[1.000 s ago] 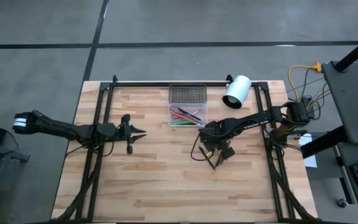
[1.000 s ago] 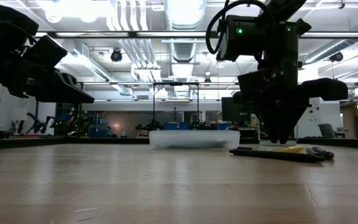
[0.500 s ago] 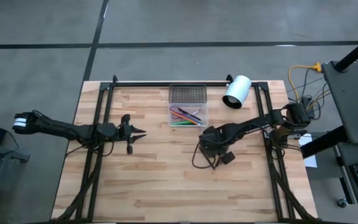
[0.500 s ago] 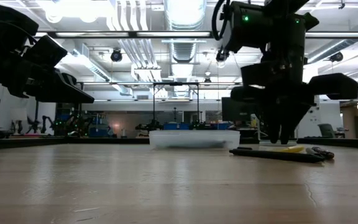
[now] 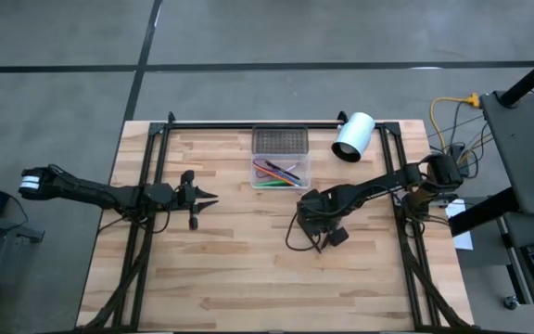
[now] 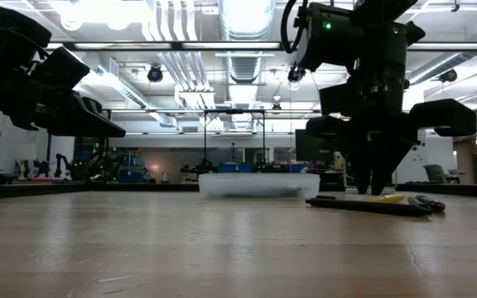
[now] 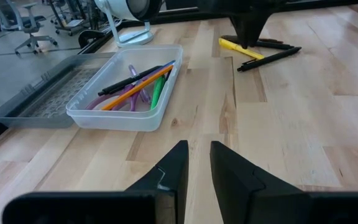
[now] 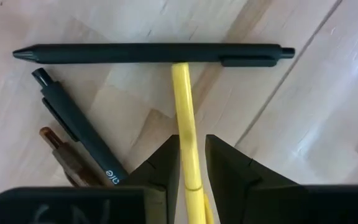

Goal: Pick & place school supplies into a supply box
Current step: Put the yellow pen into the black box

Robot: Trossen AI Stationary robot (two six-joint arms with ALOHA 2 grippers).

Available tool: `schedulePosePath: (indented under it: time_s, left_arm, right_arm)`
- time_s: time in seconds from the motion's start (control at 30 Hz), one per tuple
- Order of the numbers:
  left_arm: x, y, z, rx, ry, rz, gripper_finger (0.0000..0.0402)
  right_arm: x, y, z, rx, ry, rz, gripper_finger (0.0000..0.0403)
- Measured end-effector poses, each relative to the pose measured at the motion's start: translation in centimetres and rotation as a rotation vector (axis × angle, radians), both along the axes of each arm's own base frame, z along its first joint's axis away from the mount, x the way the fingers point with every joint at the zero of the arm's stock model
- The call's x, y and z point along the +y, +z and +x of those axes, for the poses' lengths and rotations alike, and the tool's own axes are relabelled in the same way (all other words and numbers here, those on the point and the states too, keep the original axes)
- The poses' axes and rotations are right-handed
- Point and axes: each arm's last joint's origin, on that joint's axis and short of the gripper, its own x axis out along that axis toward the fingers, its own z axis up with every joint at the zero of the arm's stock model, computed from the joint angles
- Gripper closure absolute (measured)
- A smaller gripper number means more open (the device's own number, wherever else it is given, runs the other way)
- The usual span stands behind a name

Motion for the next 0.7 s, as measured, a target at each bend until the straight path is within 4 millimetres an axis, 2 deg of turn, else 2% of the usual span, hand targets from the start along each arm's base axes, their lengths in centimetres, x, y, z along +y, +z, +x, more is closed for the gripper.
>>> schedulePosePath:
  time_s: [0.43,0.7]
  left_arm:
    - [0.0,0.0,0.0,0.000,0.000,0.000,0.0349]
    - [0.0,0.0,0.0,0.000,0.000,0.000,0.0349]
  right_arm:
    - [0.0,0.0,0.0,-0.005,0.000,0.003,0.0335]
    - [-0.1,-1.2,-0.7,0.003,0.003,0.001,0.0335]
